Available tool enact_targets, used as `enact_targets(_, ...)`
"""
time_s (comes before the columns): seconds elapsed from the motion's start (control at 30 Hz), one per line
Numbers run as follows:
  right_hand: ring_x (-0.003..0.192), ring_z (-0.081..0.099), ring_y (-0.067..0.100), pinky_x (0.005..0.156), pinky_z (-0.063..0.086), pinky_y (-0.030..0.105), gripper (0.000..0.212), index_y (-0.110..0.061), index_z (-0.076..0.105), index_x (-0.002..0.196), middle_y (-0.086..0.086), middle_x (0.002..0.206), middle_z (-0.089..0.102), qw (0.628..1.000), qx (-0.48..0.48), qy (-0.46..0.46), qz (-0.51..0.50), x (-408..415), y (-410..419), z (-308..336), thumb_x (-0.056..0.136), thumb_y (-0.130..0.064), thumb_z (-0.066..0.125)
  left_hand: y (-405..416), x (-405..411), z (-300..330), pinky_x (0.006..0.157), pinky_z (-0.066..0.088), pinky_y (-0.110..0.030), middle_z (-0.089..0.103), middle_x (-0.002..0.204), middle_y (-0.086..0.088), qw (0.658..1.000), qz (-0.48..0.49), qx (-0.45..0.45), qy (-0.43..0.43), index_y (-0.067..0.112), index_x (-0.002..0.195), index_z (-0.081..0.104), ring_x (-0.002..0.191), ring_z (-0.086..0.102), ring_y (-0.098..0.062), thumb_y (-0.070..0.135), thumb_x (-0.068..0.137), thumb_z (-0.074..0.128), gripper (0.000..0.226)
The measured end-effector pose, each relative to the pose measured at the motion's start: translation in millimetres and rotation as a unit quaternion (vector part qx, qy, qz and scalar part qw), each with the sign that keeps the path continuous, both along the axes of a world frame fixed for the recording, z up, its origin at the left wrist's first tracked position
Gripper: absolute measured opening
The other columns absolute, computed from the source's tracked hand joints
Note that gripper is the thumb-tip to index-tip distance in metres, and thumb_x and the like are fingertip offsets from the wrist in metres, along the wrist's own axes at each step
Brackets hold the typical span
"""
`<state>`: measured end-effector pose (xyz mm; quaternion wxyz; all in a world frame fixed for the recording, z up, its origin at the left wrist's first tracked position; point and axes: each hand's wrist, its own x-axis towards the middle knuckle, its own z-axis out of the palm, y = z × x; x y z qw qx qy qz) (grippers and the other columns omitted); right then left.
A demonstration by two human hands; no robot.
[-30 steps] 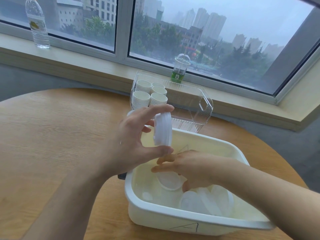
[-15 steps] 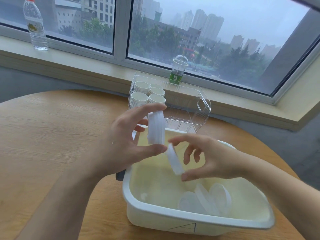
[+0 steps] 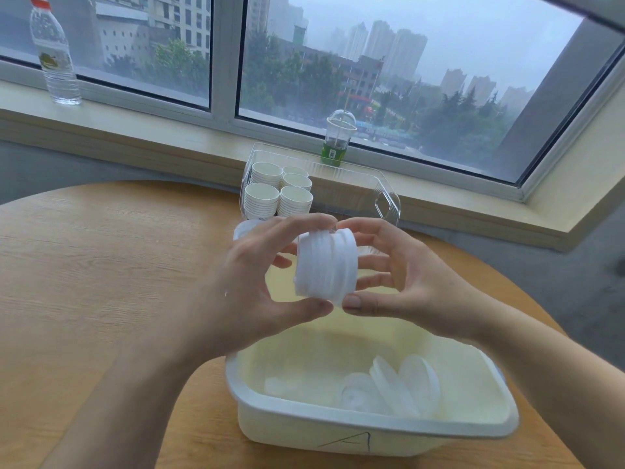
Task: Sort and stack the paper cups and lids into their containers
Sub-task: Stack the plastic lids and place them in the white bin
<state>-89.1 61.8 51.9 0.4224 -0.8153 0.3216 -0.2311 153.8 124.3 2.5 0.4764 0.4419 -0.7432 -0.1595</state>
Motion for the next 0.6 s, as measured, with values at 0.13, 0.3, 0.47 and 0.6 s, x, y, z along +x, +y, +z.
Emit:
enact_targets(0.13,0.123,0.068,0.017,0.100,0.059,0.044,0.080,-0.029,0.051,0.143,-0.007,0.134,0.065,1.000,-0.002,0.004,-0.001,5.8,3.7,0.8,0.074,-0.018,0.091,-0.6,-2.6,0.7,0.098,0.057,-0.036,0.059,0.140,0.024,1.000,-0.020,-0.007,-0.008,0.049,0.145,0.051,0.126,0.062,-0.008,0.042,0.076,0.093,0.081)
enact_targets(0.3,0.123,0.068,0.021,0.098,0.059,0.044,0.079,-0.029,0.052,0.143,-0.005,0.133,0.065,1.000,0.013,-0.017,-0.003,7.0,3.8,1.4,0.075,-0.017,0.091,-0.2,-2.8,0.8,0.098,0.057,-0.036,0.060,0.139,0.024,1.000,-0.023,-0.011,-0.005,0.050,0.144,0.051,0.126,0.062,-0.009,0.042,0.075,0.094,0.082)
enact_targets(0.47,0.120,0.070,0.023,0.093,0.060,0.039,0.076,-0.030,0.055,0.140,-0.003,0.131,0.067,0.998,0.037,-0.045,-0.006,8.3,4.5,-1.6,0.073,-0.021,0.091,-0.1,-4.7,1.4,0.093,0.058,-0.033,0.060,0.138,0.025,0.999,-0.034,-0.013,0.002,0.053,0.143,0.051,0.124,0.063,-0.008,0.043,0.073,0.094,0.082)
enact_targets(0.6,0.114,0.073,0.024,0.087,0.061,0.037,0.071,-0.026,0.059,0.137,0.004,0.128,0.067,0.997,0.041,-0.058,-0.020,12.1,6.6,-2.9,0.074,-0.017,0.091,-0.3,-7.5,0.4,0.088,0.058,-0.027,0.059,0.135,0.028,0.999,-0.031,-0.022,0.006,0.054,0.143,0.051,0.122,0.063,-0.007,0.044,0.072,0.094,0.084)
